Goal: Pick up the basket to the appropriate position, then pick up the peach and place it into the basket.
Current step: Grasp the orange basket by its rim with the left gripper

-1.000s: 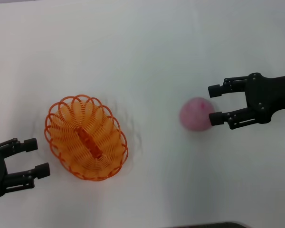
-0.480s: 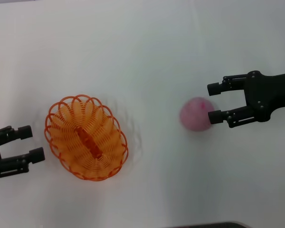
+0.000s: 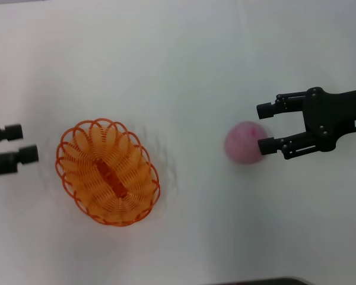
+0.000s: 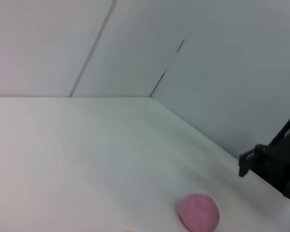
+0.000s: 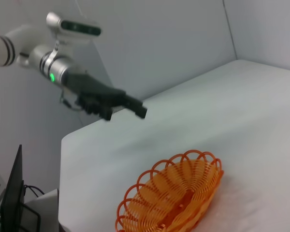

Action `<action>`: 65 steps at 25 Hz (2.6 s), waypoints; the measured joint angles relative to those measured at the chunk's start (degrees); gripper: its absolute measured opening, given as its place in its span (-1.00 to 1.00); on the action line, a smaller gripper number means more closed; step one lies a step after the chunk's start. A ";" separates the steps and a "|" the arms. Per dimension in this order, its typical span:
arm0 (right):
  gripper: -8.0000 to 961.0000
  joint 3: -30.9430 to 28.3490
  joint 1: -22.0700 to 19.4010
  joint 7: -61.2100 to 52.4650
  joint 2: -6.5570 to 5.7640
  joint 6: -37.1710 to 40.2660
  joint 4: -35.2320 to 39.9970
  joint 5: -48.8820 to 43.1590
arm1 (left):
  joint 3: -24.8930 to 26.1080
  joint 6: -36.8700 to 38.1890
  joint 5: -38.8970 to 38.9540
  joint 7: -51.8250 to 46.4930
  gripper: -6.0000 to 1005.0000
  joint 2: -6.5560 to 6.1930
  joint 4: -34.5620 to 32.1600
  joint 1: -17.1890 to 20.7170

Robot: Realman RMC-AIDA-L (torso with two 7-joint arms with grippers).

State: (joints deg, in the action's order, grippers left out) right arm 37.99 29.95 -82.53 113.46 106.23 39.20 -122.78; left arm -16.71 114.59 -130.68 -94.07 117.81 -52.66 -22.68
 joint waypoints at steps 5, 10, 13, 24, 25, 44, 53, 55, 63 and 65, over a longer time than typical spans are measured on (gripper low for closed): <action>0.80 0.40 0.02 0.03 0.01 -0.07 0.07 0.00 | -0.62 1.11 -0.19 -8.48 0.74 -1.79 -3.61 -4.45; 0.80 0.42 -0.03 0.49 0.01 -0.07 0.09 0.00 | -2.63 0.54 -0.54 -16.44 0.74 -3.32 -6.27 -9.13; 0.80 0.42 -0.05 0.68 0.00 -0.07 0.09 0.00 | -5.63 -0.70 -0.69 -20.59 0.74 -3.98 -7.52 -11.53; 0.80 0.69 -0.01 0.89 -0.21 -0.06 0.07 0.00 | -22.00 -9.35 -7.51 -33.28 0.74 -5.83 -10.86 -20.23; 0.80 0.69 -0.01 0.89 -0.21 -0.07 0.05 0.00 | -22.89 -10.02 -8.88 -33.92 0.74 -5.71 -10.91 -21.20; 0.80 0.65 0.00 0.88 -0.35 -0.53 -0.33 0.00 | -42.17 -25.16 -30.03 -40.53 0.73 1.11 1.95 -30.13; 0.80 0.67 0.02 0.88 -0.34 -0.72 -0.39 0.00 | -45.08 -28.98 -32.80 -40.46 0.72 2.80 5.52 -30.77; 0.80 0.60 0.02 0.88 -0.35 -0.74 -0.39 0.00 | -45.44 -28.91 -32.86 -40.47 0.71 2.82 5.78 -30.89; 0.80 0.65 0.19 0.88 -0.34 -1.63 -0.36 0.00 | -45.53 -28.08 -32.67 -39.03 0.19 3.09 5.71 -30.55; 0.80 0.66 0.24 0.88 -0.35 -1.67 -0.36 0.00 | -45.55 -27.73 -32.68 -38.80 0.11 3.11 5.92 -30.56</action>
State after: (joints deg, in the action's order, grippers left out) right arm 38.65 30.19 -81.65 113.11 104.57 38.85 -122.78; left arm -62.26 86.86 -163.36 -132.87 120.91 -46.74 -53.24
